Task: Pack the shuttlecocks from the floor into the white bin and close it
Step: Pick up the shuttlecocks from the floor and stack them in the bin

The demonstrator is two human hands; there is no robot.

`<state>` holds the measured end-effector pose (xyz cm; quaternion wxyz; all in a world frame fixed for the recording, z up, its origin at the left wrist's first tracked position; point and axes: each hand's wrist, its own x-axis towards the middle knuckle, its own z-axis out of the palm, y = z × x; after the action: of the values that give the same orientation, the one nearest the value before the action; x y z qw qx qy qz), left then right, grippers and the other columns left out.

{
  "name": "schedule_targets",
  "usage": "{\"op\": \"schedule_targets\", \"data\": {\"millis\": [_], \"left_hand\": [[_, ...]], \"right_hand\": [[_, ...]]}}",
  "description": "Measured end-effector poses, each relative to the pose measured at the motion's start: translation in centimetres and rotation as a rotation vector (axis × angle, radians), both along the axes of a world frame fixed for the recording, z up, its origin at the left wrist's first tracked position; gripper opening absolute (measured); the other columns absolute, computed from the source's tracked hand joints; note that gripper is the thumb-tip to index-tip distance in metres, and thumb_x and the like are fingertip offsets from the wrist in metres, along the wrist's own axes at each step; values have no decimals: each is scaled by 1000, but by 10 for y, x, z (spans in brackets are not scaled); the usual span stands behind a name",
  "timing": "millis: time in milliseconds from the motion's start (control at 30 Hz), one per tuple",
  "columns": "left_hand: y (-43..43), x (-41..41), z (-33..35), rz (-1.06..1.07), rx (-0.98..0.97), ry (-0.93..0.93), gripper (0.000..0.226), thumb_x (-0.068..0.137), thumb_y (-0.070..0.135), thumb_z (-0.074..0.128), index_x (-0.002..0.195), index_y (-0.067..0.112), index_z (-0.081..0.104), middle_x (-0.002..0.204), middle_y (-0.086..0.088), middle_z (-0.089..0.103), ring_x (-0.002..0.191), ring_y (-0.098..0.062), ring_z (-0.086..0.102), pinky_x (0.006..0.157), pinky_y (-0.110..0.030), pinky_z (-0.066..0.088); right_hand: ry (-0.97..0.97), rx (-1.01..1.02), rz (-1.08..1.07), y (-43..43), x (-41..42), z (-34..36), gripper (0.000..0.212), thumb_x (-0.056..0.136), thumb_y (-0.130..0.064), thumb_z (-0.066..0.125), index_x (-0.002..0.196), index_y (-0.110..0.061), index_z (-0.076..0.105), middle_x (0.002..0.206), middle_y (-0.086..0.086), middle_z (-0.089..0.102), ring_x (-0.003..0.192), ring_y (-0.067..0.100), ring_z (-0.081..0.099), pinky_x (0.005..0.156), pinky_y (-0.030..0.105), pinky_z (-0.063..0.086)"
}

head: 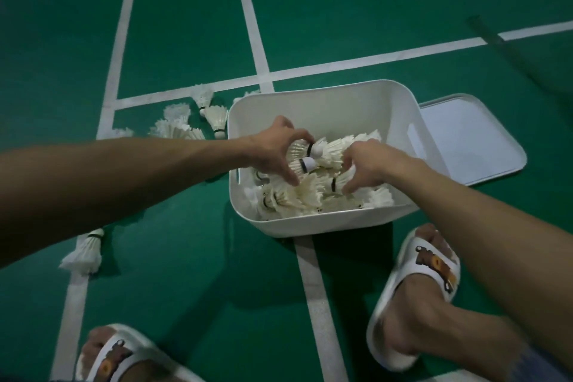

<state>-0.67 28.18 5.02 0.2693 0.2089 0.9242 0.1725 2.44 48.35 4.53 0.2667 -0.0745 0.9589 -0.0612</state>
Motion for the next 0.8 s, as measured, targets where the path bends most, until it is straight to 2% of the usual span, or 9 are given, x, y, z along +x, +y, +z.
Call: {"op": "schedule_targets", "data": {"millis": [133,233,300,367,467,533,600,700,800], "left_hand": [[-4,-5,-14,-3,-24,-29,86,63,32,88,135,39,41,142,-6,23,125,-28,37,95,-33,45],[-4,-8,-21,-16,-27,-31,86,62,35,88,135,39,42,141,-6,25,124,-27,38,95,-29,41],[-4,-9,-24,-18,-20,-36,85,63,35,88,134,39,42,141,-5,25,123,-26,38,93,-27,39],[-4,-11,-25,-19,-13,-38,85,62,36,87,134,39,42,142,-5,24,123,-26,38,91,-25,41],[-6,-13,-26,-7,-10,-47,86,62,37,88,134,40,41,142,-4,23,123,-26,38,92,-30,48],[-8,-12,-24,2,-7,-51,86,62,36,88,134,40,41,142,-4,22,123,-27,39,93,-34,50],[-9,-11,-23,1,0,-43,86,63,35,87,135,40,40,142,-4,22,124,-28,38,96,-33,47],[-12,-8,-21,3,9,-35,86,65,34,86,137,38,39,144,-6,22,126,-28,36,100,-31,39],[-13,-6,-18,14,16,-28,87,64,34,87,136,38,40,143,-7,22,127,-28,36,105,-33,36]], "right_hand": [[-28,-149,65,-18,3,-20,54,70,-43,82,113,-16,64,106,4,64,80,18,53,67,27,42],[4,-177,88,-24,4,-31,59,69,-47,81,118,-18,62,113,3,64,97,22,58,71,26,37],[-32,-201,61,-18,2,-35,70,64,-51,83,123,-21,60,119,1,63,104,22,58,78,28,43],[-81,-245,-6,-9,-1,-32,78,60,-51,86,127,-24,57,122,1,61,101,19,58,81,28,48],[-104,-230,24,-5,-3,-33,80,62,-42,88,132,-23,54,126,1,60,102,17,56,81,25,44],[-99,-177,96,-9,-2,-34,84,61,-41,88,135,-22,51,132,1,57,114,21,55,91,30,46],[-103,-117,156,-13,-2,-35,88,61,-41,88,137,-22,49,134,1,56,119,24,53,95,33,45],[-88,-49,212,-13,-4,-34,82,60,-36,89,132,-21,53,125,2,60,110,24,57,88,32,46],[-26,-53,181,-12,-4,-36,69,60,-34,89,122,-20,60,103,0,64,93,20,60,80,30,49]]}}
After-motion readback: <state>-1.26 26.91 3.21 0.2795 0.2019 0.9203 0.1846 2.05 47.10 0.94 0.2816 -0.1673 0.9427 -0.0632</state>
